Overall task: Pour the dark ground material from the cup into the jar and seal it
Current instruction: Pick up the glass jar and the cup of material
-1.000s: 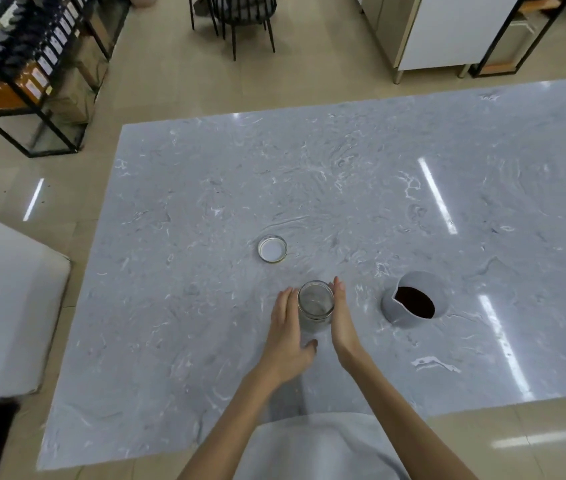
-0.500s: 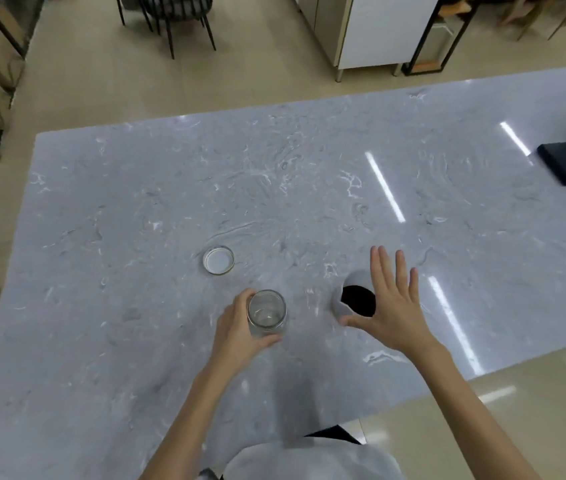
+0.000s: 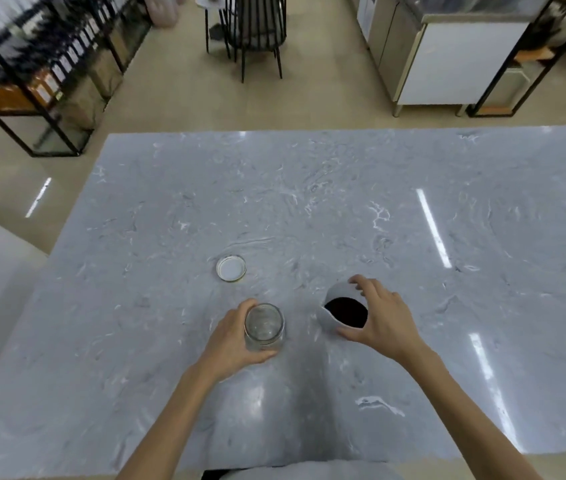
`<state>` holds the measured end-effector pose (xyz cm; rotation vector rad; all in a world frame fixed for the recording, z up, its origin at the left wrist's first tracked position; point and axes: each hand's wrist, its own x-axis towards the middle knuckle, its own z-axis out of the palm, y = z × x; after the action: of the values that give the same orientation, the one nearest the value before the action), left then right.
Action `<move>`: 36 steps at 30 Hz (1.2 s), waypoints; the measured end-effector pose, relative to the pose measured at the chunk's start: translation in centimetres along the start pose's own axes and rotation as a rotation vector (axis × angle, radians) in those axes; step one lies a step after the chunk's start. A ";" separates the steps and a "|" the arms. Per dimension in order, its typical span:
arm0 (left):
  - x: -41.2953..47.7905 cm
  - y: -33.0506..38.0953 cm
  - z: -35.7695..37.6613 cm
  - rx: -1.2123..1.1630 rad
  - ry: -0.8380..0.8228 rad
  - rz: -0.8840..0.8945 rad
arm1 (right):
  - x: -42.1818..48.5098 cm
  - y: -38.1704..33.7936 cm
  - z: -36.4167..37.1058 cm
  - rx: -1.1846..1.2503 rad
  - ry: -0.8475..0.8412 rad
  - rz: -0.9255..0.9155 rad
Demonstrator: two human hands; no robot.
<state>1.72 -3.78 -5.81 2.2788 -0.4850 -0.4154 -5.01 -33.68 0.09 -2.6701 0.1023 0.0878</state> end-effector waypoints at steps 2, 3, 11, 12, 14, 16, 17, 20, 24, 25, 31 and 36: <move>-0.1 -0.1 0.2 0.000 0.011 0.000 | 0.6 -0.1 -0.5 -0.079 0.002 -0.079; -0.1 -0.1 0.2 -0.002 0.015 -0.001 | 0.9 -0.2 -0.7 -0.079 -0.004 -0.080; 0.0 -0.8 0.2 0.001 0.001 0.016 | 0.5 0.2 -0.4 -0.034 0.055 0.098; 0.1 -0.9 0.3 -0.001 -0.001 0.010 | 0.2 0.1 -0.1 -0.056 0.063 0.116; 0.1 -1.2 0.4 -0.014 0.001 0.011 | -0.2 -0.4 0.2 -0.025 0.017 0.111; 0.1 -1.2 0.3 -0.018 -0.005 0.024 | -0.2 -0.7 0.2 0.056 0.012 0.180; 0.2 -1.2 0.2 -0.020 -0.006 0.031 | -0.1 -0.8 0.1 0.040 0.045 0.208; 0.3 -1.3 0.1 -0.026 -0.014 0.061 | -0.1 -0.8 0.1 -0.041 0.022 0.210; 0.6 -1.7 0.0 -0.020 -0.042 0.064 | 0.0 -0.6 -0.7 0.015 0.098 0.320; 0.6 -1.7 0.0 -0.020 -0.047 0.062 | 0.1 -0.5 -0.9 -0.024 0.112 0.324; 0.6 -1.5 -0.2 0.011 -0.058 0.052 | -1.1 -3.2 3.0 0.023 0.014 0.245; 0.7 -1.3 -0.2 0.035 -0.050 0.052 | -1.2 -3.2 4.9 -0.100 -0.023 0.214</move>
<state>2.64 -3.17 -6.73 2.2887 -0.5799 -0.4419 -6.19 -28.52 -2.71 -2.7481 0.3854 0.1970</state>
